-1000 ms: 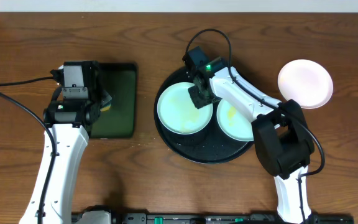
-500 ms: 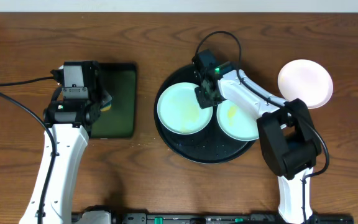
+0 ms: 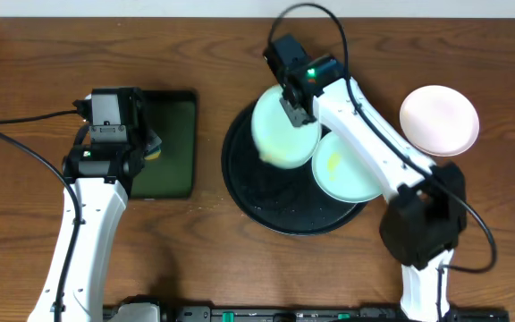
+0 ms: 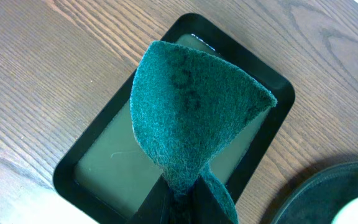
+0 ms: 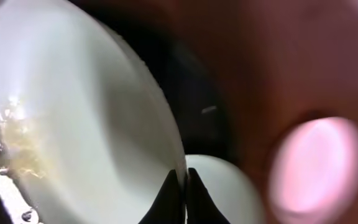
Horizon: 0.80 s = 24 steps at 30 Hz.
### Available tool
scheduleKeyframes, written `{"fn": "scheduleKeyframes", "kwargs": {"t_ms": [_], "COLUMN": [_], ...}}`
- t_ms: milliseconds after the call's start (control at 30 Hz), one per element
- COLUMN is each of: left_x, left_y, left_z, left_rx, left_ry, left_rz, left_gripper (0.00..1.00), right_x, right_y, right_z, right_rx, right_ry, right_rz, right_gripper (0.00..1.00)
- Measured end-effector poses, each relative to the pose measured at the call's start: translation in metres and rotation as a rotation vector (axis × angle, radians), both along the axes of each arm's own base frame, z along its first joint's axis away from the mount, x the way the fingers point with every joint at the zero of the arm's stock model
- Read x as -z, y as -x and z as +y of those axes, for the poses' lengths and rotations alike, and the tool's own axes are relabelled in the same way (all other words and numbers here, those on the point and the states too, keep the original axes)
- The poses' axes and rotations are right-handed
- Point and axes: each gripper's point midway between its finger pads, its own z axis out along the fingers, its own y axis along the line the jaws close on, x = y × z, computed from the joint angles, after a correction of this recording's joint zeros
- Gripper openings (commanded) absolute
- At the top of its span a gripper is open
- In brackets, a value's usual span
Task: Clean dirty plates on tray and stack at the side
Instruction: 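Lift the scrubbed green plate off the round tray with the right gripper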
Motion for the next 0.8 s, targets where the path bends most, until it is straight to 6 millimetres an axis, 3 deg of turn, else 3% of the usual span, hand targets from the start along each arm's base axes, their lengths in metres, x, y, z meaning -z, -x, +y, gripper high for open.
{"fn": "scheduleKeyframes", "kwargs": {"t_ms": [167,367,567,800], "left_x": [0.0,0.0,0.0,0.0], "left_y": [0.0,0.0,0.0,0.0], "left_z": [0.0,0.0,0.0,0.0], "left_rx": [0.0,0.0,0.0,0.0], "left_ry": [0.0,0.0,0.0,0.0], "left_rz": [0.0,0.0,0.0,0.0], "left_gripper": [0.07,0.07,0.07,0.08], "right_x": [-0.07,-0.12,-0.151,-0.162], "right_y": [0.004,0.017,0.029,0.036], "right_z": [0.007,0.026,0.045,0.05], "right_rx": [-0.077,-0.149,-0.191,-0.211], "right_ry": [0.162,0.405,0.574,0.65], "right_rz": [-0.207,-0.391,-0.503,-0.524], "right_gripper": [0.01,0.01,0.01,0.01]}}
